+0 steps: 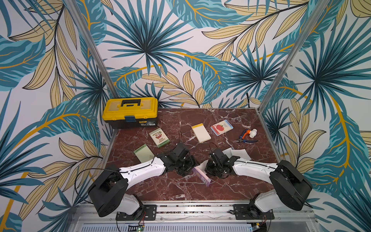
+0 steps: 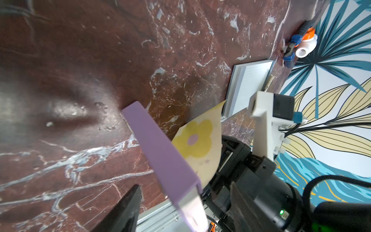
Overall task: Tear off pages from different memo pads
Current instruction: Tear off the paper from the memo pad.
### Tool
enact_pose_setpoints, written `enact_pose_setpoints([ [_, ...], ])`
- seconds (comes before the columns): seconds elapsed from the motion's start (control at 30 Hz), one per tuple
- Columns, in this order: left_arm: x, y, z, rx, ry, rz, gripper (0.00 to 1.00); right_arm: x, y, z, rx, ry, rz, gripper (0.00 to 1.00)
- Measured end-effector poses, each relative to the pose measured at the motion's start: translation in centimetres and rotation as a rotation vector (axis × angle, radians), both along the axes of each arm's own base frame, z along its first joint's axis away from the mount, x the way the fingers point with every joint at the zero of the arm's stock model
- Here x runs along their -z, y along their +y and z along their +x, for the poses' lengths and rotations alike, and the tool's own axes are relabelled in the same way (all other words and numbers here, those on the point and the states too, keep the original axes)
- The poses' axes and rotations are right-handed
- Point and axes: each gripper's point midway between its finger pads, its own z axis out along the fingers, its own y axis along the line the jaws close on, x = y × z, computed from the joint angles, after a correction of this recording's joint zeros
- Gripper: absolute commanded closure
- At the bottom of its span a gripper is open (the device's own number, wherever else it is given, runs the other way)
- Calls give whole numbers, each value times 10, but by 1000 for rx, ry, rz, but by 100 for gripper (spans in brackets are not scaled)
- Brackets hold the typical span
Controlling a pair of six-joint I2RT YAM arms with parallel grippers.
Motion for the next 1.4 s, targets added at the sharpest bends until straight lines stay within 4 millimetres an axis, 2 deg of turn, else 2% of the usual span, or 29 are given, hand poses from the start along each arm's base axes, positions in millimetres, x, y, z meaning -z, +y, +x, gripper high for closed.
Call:
enact_pose_setpoints([
  [0.27, -8, 11, -8, -21, -24, -24, 30, -6, 18, -2, -10, -26, 49, 100],
  [0.47, 3, 22, -16, -39, -11, -15, 42, -17, 33, 8, 27, -62, 123, 100],
  [0.83, 12, 14, -12, -27, -9, -29, 51, -16, 39, 13, 66, -53, 137, 100],
  [0.97, 19, 11, -9, -22, -10, -21, 36, -19, 36, 15, 91, -62, 132, 100],
  [1.1, 16, 11, -5, -18, -32, -21, 28, -22, 31, 15, 123, -51, 112, 100],
  [1.33, -18, 12, 2, -31, -152, -90, 27, -20, 25, 19, 206, -32, 102, 100],
  [1.4, -21, 12, 3, -36, -172, -110, 29, -17, 25, 21, 230, -21, 105, 100],
])
